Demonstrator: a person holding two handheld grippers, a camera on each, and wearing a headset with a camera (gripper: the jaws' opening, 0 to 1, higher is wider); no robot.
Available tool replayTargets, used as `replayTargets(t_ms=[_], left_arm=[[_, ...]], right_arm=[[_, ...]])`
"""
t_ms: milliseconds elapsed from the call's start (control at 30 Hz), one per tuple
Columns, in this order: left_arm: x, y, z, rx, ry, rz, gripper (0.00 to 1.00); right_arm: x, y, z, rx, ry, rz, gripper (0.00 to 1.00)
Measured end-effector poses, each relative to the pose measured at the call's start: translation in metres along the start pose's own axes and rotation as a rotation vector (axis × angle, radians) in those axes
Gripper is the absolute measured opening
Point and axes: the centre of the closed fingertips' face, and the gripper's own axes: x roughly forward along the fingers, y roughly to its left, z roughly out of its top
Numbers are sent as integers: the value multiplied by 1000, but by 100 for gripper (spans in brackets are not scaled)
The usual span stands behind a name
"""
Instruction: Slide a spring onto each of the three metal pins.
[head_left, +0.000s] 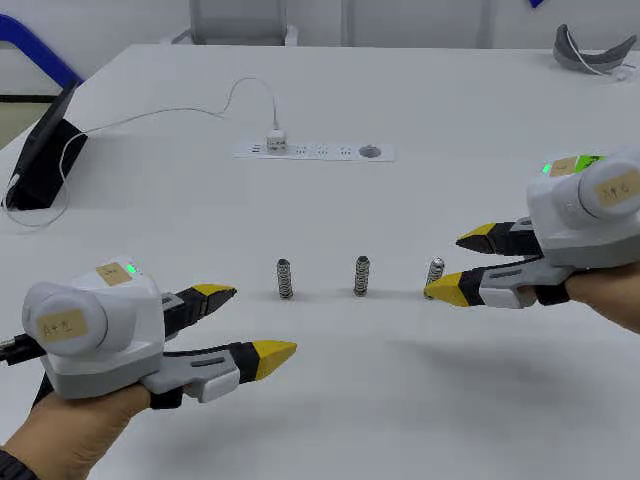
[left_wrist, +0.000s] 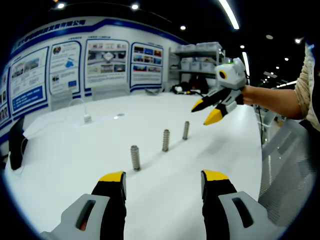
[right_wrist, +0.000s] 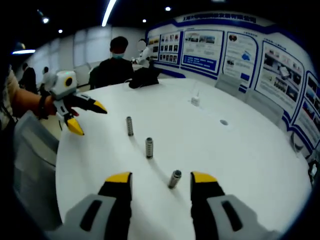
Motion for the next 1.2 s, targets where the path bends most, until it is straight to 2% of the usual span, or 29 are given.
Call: replayTargets(t_ms=[267,567,1200], left_arm=[[-2,-1,-1,-16,-11,0,63],[-7,2,-1,-41,-27,13,63],[-7,-1,-2,-53,-33,28,64]], right_arm=[[-12,4,-6,69,-67,-36,52],[-13,11,-16,92,-87,-29,58],[-6,17,-19,76,-102,-5,63]])
